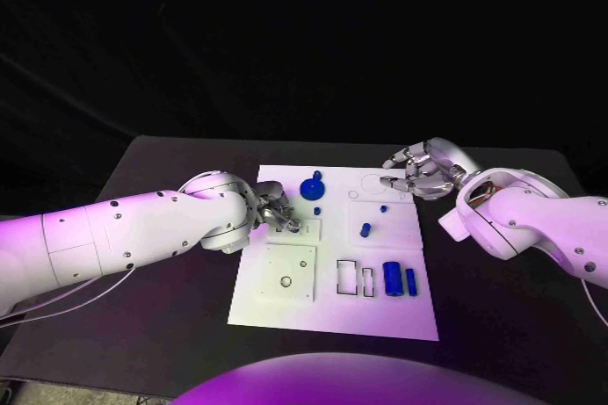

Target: Assemble the parts on the task board

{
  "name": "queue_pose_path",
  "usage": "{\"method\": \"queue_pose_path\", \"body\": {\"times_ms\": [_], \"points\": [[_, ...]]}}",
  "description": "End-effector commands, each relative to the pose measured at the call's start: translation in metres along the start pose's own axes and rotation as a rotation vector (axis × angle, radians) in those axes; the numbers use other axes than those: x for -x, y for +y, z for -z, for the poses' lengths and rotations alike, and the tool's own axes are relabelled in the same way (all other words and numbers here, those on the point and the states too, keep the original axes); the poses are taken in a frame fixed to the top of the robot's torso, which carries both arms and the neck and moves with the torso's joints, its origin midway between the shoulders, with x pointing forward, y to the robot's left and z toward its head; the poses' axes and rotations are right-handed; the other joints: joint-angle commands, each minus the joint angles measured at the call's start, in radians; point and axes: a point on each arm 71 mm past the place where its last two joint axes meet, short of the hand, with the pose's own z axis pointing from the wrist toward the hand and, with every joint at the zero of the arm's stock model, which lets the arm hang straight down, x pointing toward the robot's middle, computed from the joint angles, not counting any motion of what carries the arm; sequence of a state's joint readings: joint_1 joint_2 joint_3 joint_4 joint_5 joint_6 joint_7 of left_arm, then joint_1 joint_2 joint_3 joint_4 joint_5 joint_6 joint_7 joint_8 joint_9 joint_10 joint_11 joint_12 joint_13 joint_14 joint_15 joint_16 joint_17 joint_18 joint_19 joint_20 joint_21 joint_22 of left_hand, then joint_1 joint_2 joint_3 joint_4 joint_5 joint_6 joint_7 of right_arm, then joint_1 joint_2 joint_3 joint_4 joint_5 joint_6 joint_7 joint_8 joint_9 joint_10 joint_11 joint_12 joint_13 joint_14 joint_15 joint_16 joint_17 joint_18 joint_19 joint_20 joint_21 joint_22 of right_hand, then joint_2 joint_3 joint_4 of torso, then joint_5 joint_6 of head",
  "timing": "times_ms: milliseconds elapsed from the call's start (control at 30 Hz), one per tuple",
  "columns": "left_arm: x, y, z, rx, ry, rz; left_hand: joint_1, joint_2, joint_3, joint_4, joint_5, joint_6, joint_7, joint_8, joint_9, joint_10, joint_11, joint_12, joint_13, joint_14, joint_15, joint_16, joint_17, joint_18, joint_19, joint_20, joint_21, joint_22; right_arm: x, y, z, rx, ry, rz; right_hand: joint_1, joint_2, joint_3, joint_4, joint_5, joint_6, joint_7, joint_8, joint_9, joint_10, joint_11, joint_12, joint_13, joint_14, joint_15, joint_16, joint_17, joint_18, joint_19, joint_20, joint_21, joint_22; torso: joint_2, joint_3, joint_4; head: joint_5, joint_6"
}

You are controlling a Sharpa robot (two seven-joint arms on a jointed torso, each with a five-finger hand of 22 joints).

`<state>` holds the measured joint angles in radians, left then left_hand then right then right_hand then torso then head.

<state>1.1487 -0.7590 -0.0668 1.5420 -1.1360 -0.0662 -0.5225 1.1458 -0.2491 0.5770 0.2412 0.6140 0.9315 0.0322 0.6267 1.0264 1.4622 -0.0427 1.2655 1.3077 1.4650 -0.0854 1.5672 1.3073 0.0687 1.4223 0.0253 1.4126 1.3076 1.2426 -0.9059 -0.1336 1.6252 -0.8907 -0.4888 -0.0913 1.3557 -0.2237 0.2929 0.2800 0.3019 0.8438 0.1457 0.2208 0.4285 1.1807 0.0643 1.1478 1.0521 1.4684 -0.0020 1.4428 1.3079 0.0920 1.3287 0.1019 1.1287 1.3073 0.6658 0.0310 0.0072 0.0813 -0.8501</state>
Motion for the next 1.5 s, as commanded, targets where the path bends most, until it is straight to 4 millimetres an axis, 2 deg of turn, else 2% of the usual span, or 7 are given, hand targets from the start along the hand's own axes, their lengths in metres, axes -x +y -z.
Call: {"method": "queue_pose_path", "body": {"times_ms": [33, 300, 633, 933, 1200, 1400, 1500], "points": [[-0.0043, 0.0006, -0.0005, 0.011, 0.031, -0.025, -0.012, 0.0, 0.211, -0.218, -0.007, 0.002, -0.003, 0.003, 0.0, 0.009, 0.0, 0.001, -0.001, 0.106, -0.007, 0.004, 0.263, -0.017, 0.004, -0.003, 0.004, 0.111, -0.0008, 0.0005, 0.0002, 0.01, 0.003, 0.001, -0.012, -0.001, 0.004, 0.0, 0.005, -0.009, 0.002, 0.004, 0.002, 0.005, 0.0, 0.004, -0.002, 0.029, -0.004, -0.004, 0.025, 0.006, 0.006, 0.0, -0.005, 0.057, -0.001, -0.0001, 0.0001, 0.0, -0.002], [-0.0041, 0.0005, -0.0007, 0.011, 0.028, -0.018, -0.036, -0.004, 0.211, -0.204, -0.07, 0.003, -0.012, 0.001, 0.007, 0.013, -0.005, 0.0, -0.002, 0.106, -0.01, 0.004, 0.263, -0.017, 0.005, -0.004, 0.002, 0.113, -0.001, 0.0001, 0.0002, 0.009, 0.003, 0.0, -0.014, -0.001, 0.005, 0.001, 0.007, -0.009, 0.002, 0.005, 0.002, 0.005, 0.001, 0.004, -0.002, 0.029, -0.004, -0.004, 0.025, 0.006, 0.006, 0.0, -0.006, 0.057, 0.0, -0.0001, -0.0004, 0.0, -0.003], [-0.0042, -0.0003, -0.0014, 0.015, 0.026, -0.007, -0.095, -0.011, 0.174, -0.136, -0.202, 0.024, -0.028, -0.015, 0.002, 0.012, -0.016, 0.001, 0.0, 0.106, -0.019, 0.004, 0.263, -0.018, 0.009, -0.012, -0.005, 0.116, -0.0009, -0.0003, 0.0001, 0.009, 0.002, 0.0, -0.016, -0.001, 0.005, 0.002, 0.008, -0.01, 0.002, 0.006, 0.002, 0.003, 0.001, 0.002, -0.005, 0.028, -0.004, -0.005, 0.023, 0.006, 0.005, 0.0, -0.008, 0.056, 0.0, 0.0, 0.0001, -0.001, -0.004], [-0.0048, -0.0007, -0.0022, 0.02, 0.033, -0.005, -0.107, -0.013, 0.149, -0.111, -0.24, 0.031, -0.029, -0.02, 0.0, 0.012, -0.017, 0.002, 0.001, 0.106, -0.019, 0.004, 0.263, -0.018, 0.01, -0.013, -0.007, 0.117, -0.0009, -0.0004, 0.0001, 0.008, 0.001, 0.0, -0.018, -0.002, 0.005, 0.003, 0.009, -0.011, 0.002, 0.007, 0.001, 0.002, 0.001, 0.001, -0.006, 0.028, -0.004, -0.006, 0.022, 0.007, 0.005, 0.0, -0.009, 0.056, 0.0, 0.0, -0.0002, -0.002, -0.005], [-0.0052, 0.0001, -0.0027, 0.029, 0.043, -0.001, -0.11, -0.008, 0.022, -0.045, -0.263, 0.043, -0.028, -0.03, 0.001, 0.012, -0.015, 0.002, 0.001, 0.106, -0.019, 0.004, 0.263, -0.019, 0.013, -0.012, -0.011, 0.12, -0.0008, -0.0007, 0.0, 0.007, 0.001, -0.001, -0.022, -0.002, 0.005, 0.004, 0.009, -0.012, 0.002, 0.008, 0.001, 0.001, 0.001, 0.001, -0.007, 0.028, -0.004, -0.006, 0.021, 0.007, 0.004, 0.0, -0.011, 0.055, 0.0, 0.0002, 0.0002, -0.004, -0.006], [-0.0052, 0.0004, -0.0032, 0.034, 0.044, 0.001, -0.098, -0.008, -0.08, 0.014, -0.171, 0.049, -0.025, -0.033, 0.008, 0.012, -0.014, 0.002, 0.002, 0.106, -0.018, 0.004, 0.263, -0.019, 0.015, -0.013, -0.014, 0.124, -0.001, -0.0009, -0.0001, 0.007, 0.0, -0.002, -0.027, -0.003, 0.005, 0.006, 0.009, -0.013, 0.002, 0.01, 0.001, 0.0, 0.001, 0.001, -0.008, 0.028, -0.004, -0.006, 0.022, 0.007, 0.004, 0.0, -0.011, 0.055, -0.001, 0.0003, -0.0002, -0.004, -0.006], [-0.0051, 0.0007, -0.0035, 0.037, 0.045, 0.001, -0.095, -0.006, -0.109, 0.033, -0.157, 0.05, -0.025, -0.033, 0.01, 0.013, -0.014, 0.003, 0.003, 0.106, -0.018, 0.004, 0.263, -0.019, 0.015, -0.013, -0.014, 0.125, -0.001, -0.001, 0.0, 0.007, 0.0, -0.002, -0.027, -0.003, 0.005, 0.006, 0.009, -0.013, 0.002, 0.01, 0.001, 0.0, 0.001, 0.001, -0.008, 0.028, -0.004, -0.006, 0.022, 0.007, 0.004, 0.0, -0.011, 0.055, 0.0, 0.0002, -0.0007, -0.004, -0.006]]}}
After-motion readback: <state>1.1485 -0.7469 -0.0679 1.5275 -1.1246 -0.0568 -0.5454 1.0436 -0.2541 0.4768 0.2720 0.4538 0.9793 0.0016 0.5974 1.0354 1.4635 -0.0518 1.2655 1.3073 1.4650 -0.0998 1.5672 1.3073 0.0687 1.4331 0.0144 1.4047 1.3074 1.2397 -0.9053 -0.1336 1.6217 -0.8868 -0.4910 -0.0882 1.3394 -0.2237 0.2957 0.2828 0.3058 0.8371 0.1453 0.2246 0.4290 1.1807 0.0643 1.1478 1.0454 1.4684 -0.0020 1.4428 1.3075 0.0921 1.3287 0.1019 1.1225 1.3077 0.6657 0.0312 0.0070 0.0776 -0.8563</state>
